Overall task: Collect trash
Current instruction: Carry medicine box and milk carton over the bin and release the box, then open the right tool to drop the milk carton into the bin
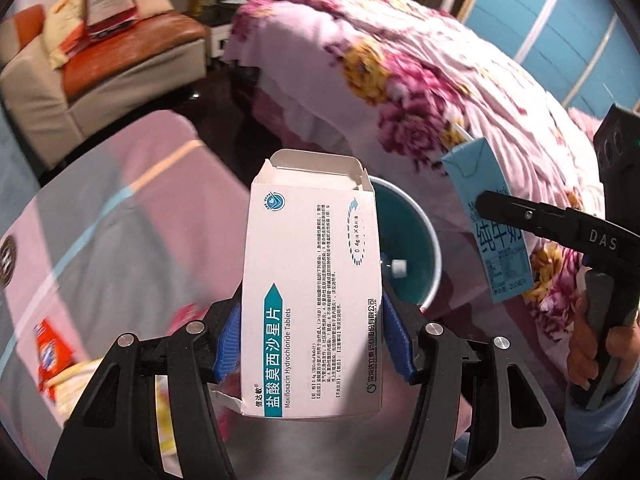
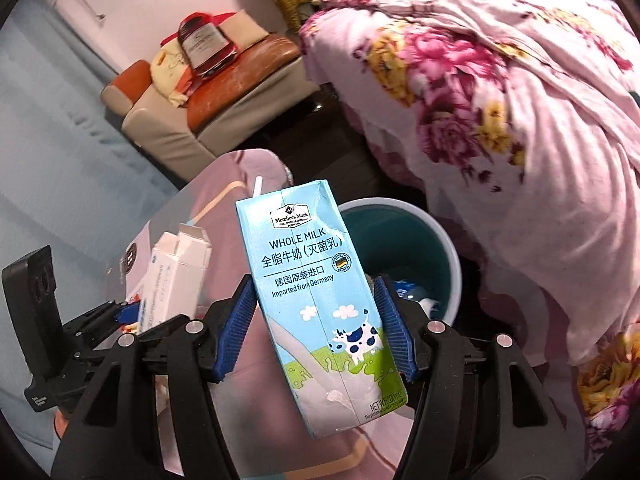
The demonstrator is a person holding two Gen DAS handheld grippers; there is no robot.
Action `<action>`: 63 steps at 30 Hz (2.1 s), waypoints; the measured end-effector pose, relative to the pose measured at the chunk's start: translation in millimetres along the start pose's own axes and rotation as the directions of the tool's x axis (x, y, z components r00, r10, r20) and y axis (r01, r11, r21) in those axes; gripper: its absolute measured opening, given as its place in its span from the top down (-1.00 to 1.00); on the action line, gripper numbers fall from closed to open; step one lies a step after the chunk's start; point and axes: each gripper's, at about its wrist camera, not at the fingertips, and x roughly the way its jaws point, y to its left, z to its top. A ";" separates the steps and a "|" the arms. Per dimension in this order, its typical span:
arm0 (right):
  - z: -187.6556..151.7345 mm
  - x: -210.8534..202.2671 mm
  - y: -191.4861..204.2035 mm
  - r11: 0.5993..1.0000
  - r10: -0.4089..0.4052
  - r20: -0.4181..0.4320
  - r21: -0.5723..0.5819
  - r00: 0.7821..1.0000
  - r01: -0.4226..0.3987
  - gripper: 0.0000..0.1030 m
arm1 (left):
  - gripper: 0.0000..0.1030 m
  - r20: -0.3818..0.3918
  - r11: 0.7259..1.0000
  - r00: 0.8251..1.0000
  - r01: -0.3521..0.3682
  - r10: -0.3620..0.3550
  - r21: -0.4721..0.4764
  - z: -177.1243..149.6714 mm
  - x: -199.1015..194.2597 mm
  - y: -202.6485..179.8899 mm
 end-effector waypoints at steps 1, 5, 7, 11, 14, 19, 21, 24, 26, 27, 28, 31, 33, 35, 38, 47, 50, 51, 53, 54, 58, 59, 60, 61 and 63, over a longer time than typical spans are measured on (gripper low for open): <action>2.0 1.5 -4.1 1.000 0.001 -0.001 0.008 1.000 -0.001 -0.13 | -0.18 -0.009 1.000 1.000 0.002 -0.002 0.008 2.8 6.2 -6.1; 6.6 5.7 -25.2 0.999 -0.009 0.003 0.039 1.000 0.009 -0.13 | -0.18 -0.049 0.999 0.999 0.008 -0.006 0.039 12.9 32.3 -27.2; 7.6 6.5 -34.8 0.998 -0.011 0.002 0.056 1.000 0.011 -0.13 | -0.18 -0.069 0.998 0.998 0.011 -0.008 0.054 16.7 44.6 -35.8; 11.6 11.0 -50.1 0.997 -0.015 -0.003 0.082 1.000 0.015 -0.13 | -0.18 -0.092 0.997 0.996 0.021 -0.014 0.068 21.0 58.4 -44.1; 14.5 14.2 -55.0 0.996 -0.022 -0.006 0.089 1.000 0.022 -0.13 | -0.19 -0.101 0.997 0.995 0.029 -0.022 0.070 25.1 66.9 -47.5; 17.4 17.3 -56.4 0.995 -0.032 -0.010 0.090 0.999 0.033 -0.13 | -0.29 -0.108 0.997 0.994 0.037 -0.029 0.073 30.3 76.2 -50.2; 18.4 19.6 -56.2 0.995 -0.038 -0.013 0.090 0.999 0.039 -0.13 | -0.45 -0.112 0.997 0.993 0.030 -0.022 0.070 31.4 79.2 -48.7; 19.5 24.4 -55.3 0.995 -0.048 -0.022 0.088 0.999 0.049 -0.13 | -0.69 -0.090 0.998 0.996 0.020 -0.015 0.058 32.0 78.1 -44.7; 19.7 28.2 -54.9 0.995 -0.051 -0.028 0.088 0.998 0.053 -0.13 | -0.70 -0.094 0.998 0.995 0.028 -0.023 0.047 31.9 78.4 -41.3; 19.4 29.3 -55.1 0.995 -0.051 -0.030 0.089 0.998 0.054 -0.13 | -0.70 -0.094 0.999 0.995 0.028 -0.024 0.042 31.5 78.2 -39.5; 19.4 30.6 -54.6 0.995 -0.052 -0.032 0.089 0.998 0.055 -0.13 | -0.70 -0.093 0.999 0.995 0.027 -0.023 0.040 31.1 77.6 -38.5; 19.5 34.1 -51.7 0.995 -0.059 -0.038 0.082 0.998 0.062 -0.13 | -0.70 -0.089 0.999 0.996 0.026 -0.023 0.028 28.9 75.1 -33.7; 19.4 36.3 -49.8 0.995 -0.062 -0.043 0.076 0.997 0.065 -0.13 | -0.70 -0.088 1.000 0.996 0.027 -0.026 0.016 26.4 73.3 -29.7; 19.7 39.0 -47.8 0.995 -0.068 -0.049 0.070 0.996 0.072 -0.13 | -0.73 -0.087 1.000 0.996 0.023 -0.023 0.006 24.4 72.1 -26.0; 19.4 42.5 -44.9 0.995 -0.083 -0.055 0.058 0.995 0.086 -0.13 | -0.73 -0.086 1.000 0.996 0.014 -0.015 -0.011 21.6 68.6 -19.0; 14.6 56.6 -32.7 0.995 -0.092 -0.091 0.029 0.992 0.095 -0.14 | -0.74 -0.069 0.998 0.998 -0.014 0.009 -0.067 12.7 50.1 12.2; 14.1 62.4 -26.2 0.996 -0.088 -0.110 0.016 0.990 0.090 -0.17 | -0.74 -0.065 0.996 0.998 -0.020 0.015 -0.085 8.7 44.4 21.5; 13.9 64.2 -24.6 0.996 -0.086 -0.117 0.013 0.989 0.088 -0.20 | -0.74 -0.064 0.996 0.998 -0.020 0.014 -0.091 7.4 42.7 24.6; 12.6 66.3 -20.6 0.996 -0.087 -0.126 0.009 0.988 0.089 -0.34 | -0.74 -0.063 0.995 0.998 -0.021 0.015 -0.099 5.3 40.2 29.0; 12.3 66.2 -18.6 0.996 -0.089 -0.127 0.008 0.988 0.090 -0.35 | -0.74 -0.063 0.995 0.998 -0.023 0.016 -0.102 3.7 38.9 30.9; 10.7 61.7 -9.6 0.995 -0.099 -0.121 -0.006 0.988 0.099 -0.37 | -0.77 -0.060 0.994 0.998 -0.031 0.025 -0.107 -2.4 32.4 37.1; 9.8 60.3 -7.6 0.995 -0.102 -0.120 -0.009 0.988 0.101 -0.37 | -0.77 -0.059 0.994 0.998 -0.033 0.027 -0.108 -3.8 31.1 38.5; 8.9 58.9 -5.8 0.995 -0.103 -0.119 -0.010 0.988 0.103 -0.38 | -0.77 -0.056 0.993 0.998 -0.036 0.030 -0.111 -5.6 28.4 40.7; 7.4 57.5 -3.5 0.994 -0.105 -0.119 -0.012 0.987 0.104 -0.40 | -0.77 -0.054 0.993 0.998 -0.038 0.032 -0.113 -6.8 26.6 42.3; 3.9 55.6 2.2 0.994 -0.107 -0.121 -0.021 0.987 0.105 -0.40 | -0.77 -0.048 0.992 0.998 -0.042 0.037 -0.118 -11.2 20.0 47.2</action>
